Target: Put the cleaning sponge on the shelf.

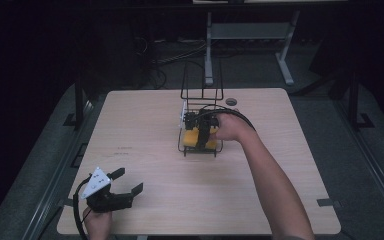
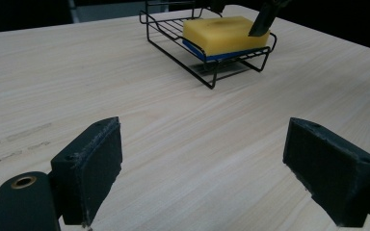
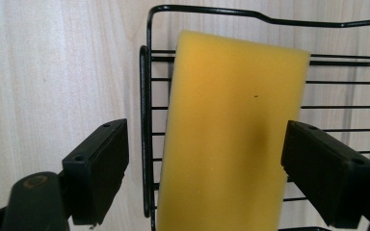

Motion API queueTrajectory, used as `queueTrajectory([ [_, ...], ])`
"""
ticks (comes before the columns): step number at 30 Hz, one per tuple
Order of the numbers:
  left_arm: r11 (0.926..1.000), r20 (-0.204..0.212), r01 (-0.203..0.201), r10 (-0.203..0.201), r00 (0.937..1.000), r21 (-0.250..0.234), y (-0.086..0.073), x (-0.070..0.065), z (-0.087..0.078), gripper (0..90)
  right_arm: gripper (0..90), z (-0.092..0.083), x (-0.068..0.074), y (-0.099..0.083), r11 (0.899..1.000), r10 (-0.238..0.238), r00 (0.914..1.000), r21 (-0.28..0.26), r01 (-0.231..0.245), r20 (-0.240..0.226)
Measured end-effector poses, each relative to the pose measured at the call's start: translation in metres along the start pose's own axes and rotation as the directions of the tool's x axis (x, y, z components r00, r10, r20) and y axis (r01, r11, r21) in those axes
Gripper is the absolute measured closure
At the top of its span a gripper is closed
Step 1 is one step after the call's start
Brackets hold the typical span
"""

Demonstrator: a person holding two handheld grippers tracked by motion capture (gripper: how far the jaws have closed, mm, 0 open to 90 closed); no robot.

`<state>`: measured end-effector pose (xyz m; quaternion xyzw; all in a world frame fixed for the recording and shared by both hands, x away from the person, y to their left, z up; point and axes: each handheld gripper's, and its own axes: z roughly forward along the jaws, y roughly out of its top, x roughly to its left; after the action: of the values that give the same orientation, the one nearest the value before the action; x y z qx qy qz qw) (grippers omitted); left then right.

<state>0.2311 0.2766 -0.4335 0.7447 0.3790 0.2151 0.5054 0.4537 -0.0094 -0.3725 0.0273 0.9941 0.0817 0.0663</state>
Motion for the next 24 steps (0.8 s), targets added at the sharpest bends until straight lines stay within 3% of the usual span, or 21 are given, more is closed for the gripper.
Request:
queueTrajectory([
  [12,1.0,-0.004,-0.001,0.001,1.0,-0.003,0.0,-0.001,0.0,13.0,16.8,-0.004,0.022,0.005,0.998,-0.068,0.9976,0.011,0.068,0.009],
  [22,1.0,-0.004,-0.006,0.006,1.0,0.003,0.0,-0.001,0.0,13.0,16.9,-0.011,0.04,-0.003,0.997,-0.077,0.997,-0.014,0.077,0.004],
  [24,1.0,-0.007,-0.004,0.004,1.0,0.001,0.0,-0.001,0.0,13.0,16.9,-0.012,0.043,-0.006,0.998,-0.061,0.9981,-0.01,0.061,-0.004],
])
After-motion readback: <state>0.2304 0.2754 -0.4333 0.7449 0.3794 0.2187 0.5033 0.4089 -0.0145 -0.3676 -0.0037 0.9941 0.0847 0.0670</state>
